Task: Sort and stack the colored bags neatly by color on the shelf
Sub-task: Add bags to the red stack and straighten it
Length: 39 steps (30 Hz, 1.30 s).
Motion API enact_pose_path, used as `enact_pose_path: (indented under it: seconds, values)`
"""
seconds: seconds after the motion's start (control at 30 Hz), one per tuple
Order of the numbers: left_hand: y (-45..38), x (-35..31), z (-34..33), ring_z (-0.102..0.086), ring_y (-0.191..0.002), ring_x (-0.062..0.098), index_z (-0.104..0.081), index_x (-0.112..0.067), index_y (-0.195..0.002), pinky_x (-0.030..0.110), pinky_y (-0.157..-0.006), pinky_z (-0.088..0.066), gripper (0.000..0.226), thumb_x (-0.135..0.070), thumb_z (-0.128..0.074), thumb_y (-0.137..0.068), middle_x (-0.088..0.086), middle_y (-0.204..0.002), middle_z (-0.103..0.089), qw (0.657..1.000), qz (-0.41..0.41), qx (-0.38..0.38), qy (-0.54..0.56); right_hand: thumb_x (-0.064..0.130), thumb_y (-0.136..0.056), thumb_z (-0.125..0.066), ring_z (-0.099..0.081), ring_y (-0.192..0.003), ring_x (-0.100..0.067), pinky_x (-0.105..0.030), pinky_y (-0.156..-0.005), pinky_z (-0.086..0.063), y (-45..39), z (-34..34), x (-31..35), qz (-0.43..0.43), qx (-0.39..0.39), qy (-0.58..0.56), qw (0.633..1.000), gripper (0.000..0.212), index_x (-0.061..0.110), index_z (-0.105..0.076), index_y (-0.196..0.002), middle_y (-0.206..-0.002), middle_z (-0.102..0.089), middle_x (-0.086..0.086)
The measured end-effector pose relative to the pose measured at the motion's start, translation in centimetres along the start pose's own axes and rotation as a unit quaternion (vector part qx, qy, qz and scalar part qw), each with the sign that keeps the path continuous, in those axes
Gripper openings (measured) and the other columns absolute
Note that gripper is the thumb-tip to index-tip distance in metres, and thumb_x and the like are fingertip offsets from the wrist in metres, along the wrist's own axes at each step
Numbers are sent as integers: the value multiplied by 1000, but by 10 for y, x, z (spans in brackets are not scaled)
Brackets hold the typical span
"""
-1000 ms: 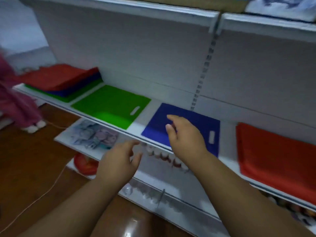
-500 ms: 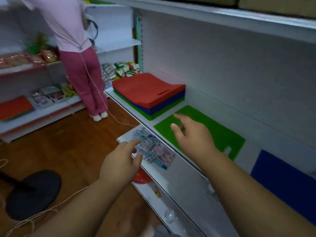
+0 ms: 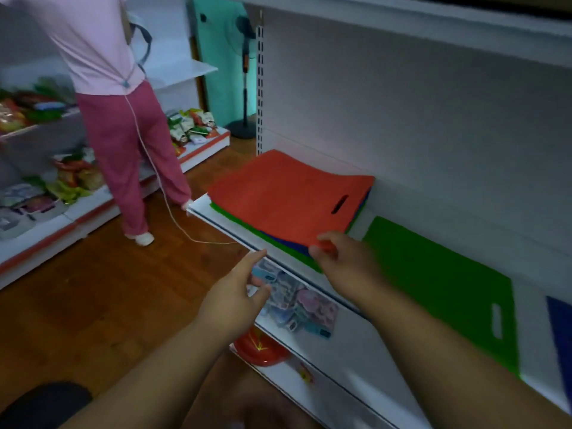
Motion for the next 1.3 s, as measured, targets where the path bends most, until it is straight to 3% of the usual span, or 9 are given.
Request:
enact_pose_path:
  seconds: [0.1,0.2,0.23,0.33,0.43,0.57,0.73,0.97,1.3]
  values:
    - [-28,6,14,-67,-69,11,-33,-52,-139,29,-67,-56,54,-35,-61,-95,-13,-109,-59,983,6,58,173,45,-91,-62,-61,-77,-12,-26,-65,-44,14,-6,1,-49,-148,-26,987,19,26,-62,-86,-81,-63,14]
    - [-50,14,31,-63,-67,24,-42,-31,-141,39,-68,-55,48,-22,-59,-97,6,-91,-62,938,70,23,340,30,-92,-64,-64,-81,-14,-26,-67,-45,25,-13,8,-46,-211,-35,976,6,27,-66,-96,-91,-69,7]
    - [-54,17,37,-61,-66,24,-46,-27,-139,42,-70,-55,44,-19,-59,-97,10,-85,-62,930,82,6,359,27,-92,-64,-64,-84,-13,-23,-70,-44,30,-15,10,-41,-219,-27,974,16,26,-68,-108,-100,-71,6]
    - [-63,26,50,-65,-72,18,-62,-29,-120,32,-68,-56,27,-17,-61,-96,8,-94,-68,944,78,-55,316,25,-93,-63,-67,-93,-15,-16,-75,-42,50,-14,6,-23,-259,35,965,31,22,-67,-124,-117,-70,3]
    - [-63,27,51,-66,-95,18,-69,-34,-105,34,-89,-54,20,-22,-67,-89,-3,-108,-69,967,48,-97,230,26,-90,-65,-68,-95,-18,-16,-77,-44,75,-3,-3,-42,-291,79,953,31,22,-70,-121,-115,-72,1]
    - [-35,-5,19,-65,-96,15,-74,-29,-104,23,-81,-45,20,-25,-73,-85,-7,-102,-72,989,-110,-84,50,21,-90,-69,-70,-90,-23,-28,-84,-53,120,23,-31,-120,-340,80,929,33,25,-68,-123,-113,-72,0]
    - [0,-58,-45,-67,-86,18,-74,-30,-103,28,-75,-50,20,-39,-69,-86,-8,-96,-74,971,-238,3,-10,22,-94,-64,-65,-105,-14,-26,-93,-47,217,57,-75,-215,-419,48,881,32,26,-66,-125,-117,-69,5]
    - [120,-152,-168,-67,-90,19,-74,-27,-104,26,-75,-46,18,-27,-71,-87,-6,-100,-73,926,-358,123,9,23,-94,-62,-62,-111,-15,-24,-94,-42,415,95,-150,-349,-488,57,798,32,28,-65,-126,-120,-68,5]
    - [272,-263,-309,-62,-92,16,-71,-27,-110,25,-72,-40,19,-26,-64,-92,-6,-104,-68,881,-439,174,-32,25,-94,-62,-64,-107,-20,-29,-91,-47,606,176,-263,-413,-491,73,763,33,26,-65,-126,-122,-68,1]
Point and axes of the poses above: each hand's wrist, its own y-axis away from the middle knuckle, its own z-axis out of the back of the hand, x = y × z, the point moved 3 cm from there along -y, towards the middle knuckle
